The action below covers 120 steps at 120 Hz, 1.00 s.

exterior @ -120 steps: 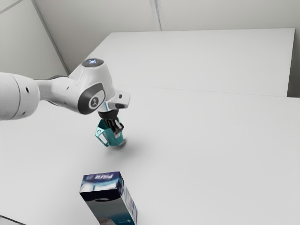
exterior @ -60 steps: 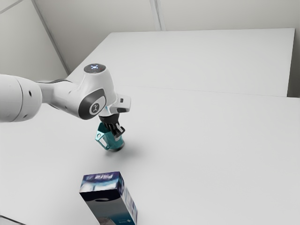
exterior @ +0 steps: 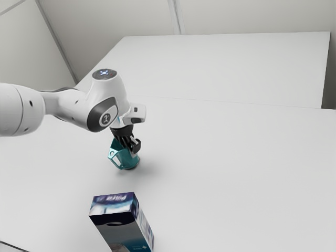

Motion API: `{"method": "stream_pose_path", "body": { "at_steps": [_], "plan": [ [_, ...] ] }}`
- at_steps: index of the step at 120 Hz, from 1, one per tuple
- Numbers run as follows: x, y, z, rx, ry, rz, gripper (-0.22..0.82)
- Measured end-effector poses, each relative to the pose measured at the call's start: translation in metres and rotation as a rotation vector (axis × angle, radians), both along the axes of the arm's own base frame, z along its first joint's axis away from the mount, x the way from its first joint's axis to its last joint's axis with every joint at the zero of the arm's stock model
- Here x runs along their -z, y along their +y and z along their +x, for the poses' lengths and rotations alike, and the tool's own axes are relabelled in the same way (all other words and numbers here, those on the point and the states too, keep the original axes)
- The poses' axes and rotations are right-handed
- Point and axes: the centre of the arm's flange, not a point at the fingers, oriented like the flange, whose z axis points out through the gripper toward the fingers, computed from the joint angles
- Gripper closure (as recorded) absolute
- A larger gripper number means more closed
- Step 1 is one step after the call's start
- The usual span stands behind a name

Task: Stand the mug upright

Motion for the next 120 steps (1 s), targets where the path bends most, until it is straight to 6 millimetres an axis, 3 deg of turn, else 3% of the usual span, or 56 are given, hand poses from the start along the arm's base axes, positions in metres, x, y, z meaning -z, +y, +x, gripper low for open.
{"method": "stream_pose_path", "body": {
  "at_steps": [25, 52, 72, 86, 107, 120],
  "plan": [
    [-0.021, 0.0, -0.001, -0.006, -0.035, -0.013, 0.4],
    [-0.062, 0.0, -0.001, -0.019, -0.089, -0.039, 0.35],
    [-0.121, 0.003, 0.028, -0.057, -0.139, -0.061, 0.24],
    [-0.151, 0.007, 0.061, -0.112, -0.119, -0.085, 0.14],
    [-0.169, 0.041, 0.107, -0.224, -0.041, -0.119, 0.06],
    [-0.174, 0.045, 0.112, -0.244, 0.0, -0.139, 0.04]
  ]
}}
